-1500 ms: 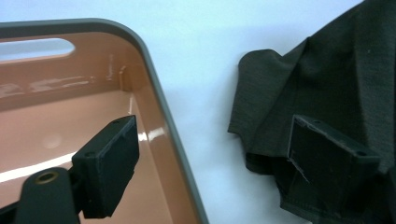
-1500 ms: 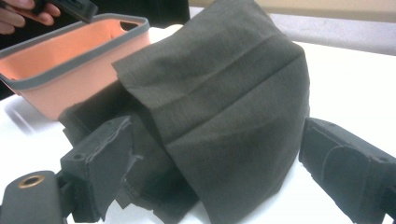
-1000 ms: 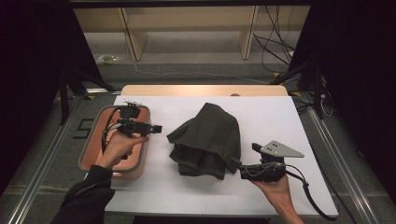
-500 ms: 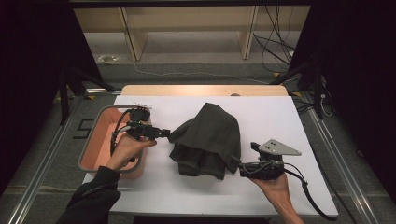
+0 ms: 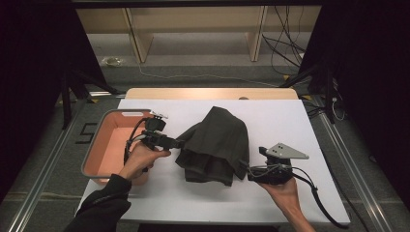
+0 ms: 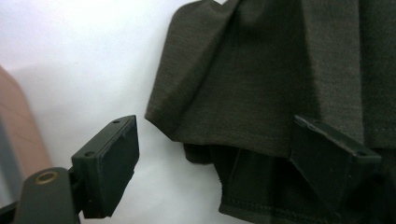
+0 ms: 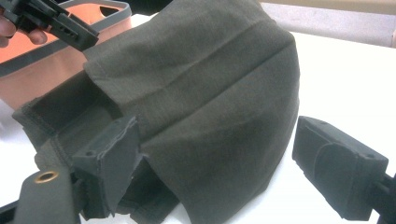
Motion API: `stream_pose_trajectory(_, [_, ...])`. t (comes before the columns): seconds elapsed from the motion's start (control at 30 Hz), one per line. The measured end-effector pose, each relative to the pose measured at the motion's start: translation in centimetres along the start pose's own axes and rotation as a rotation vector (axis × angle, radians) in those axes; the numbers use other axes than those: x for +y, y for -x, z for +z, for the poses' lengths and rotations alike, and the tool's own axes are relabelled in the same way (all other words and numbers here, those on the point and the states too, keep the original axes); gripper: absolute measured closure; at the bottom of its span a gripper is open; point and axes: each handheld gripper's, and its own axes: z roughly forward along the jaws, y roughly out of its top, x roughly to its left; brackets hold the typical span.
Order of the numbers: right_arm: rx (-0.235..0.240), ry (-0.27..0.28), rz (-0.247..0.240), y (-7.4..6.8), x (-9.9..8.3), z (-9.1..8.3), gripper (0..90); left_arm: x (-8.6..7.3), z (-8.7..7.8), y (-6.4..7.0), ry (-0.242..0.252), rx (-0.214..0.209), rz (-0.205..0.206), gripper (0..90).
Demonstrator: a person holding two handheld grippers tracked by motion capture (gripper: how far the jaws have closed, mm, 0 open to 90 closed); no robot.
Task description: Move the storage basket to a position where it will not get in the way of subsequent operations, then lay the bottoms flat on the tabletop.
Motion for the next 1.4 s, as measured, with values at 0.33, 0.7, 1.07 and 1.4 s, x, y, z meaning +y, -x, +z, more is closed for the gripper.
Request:
stream_pose_trajectory(0.33, [-0.007, -0.019, -0.004, 0.2, 0.0, 0.5, 17.2, -0.5, 1.4, 0.7, -0.037, -0.019, 0.007, 16.1])
stream_pose_trajectory(0.7, [-0.015, -0.042, -0.012, 0.4, -0.1, 1.1, 18.4, -1.3, 3.5, 1.6, -0.095, -0.043, 0.016, 16.2])
stream_pose_trajectory(1.07, [-0.030, -0.098, -0.021, 0.6, -0.4, 2.1, 24.6, -2.2, 5.7, 2.6, -0.122, -0.175, 0.031, 62.8])
stream_pose_trajectory(1.4, [-0.034, -0.198, -0.015, 0.8, -1.0, 3.8, 56.7, -1.8, 4.5, 4.0, -0.054, -0.235, 0.074, 89.4])
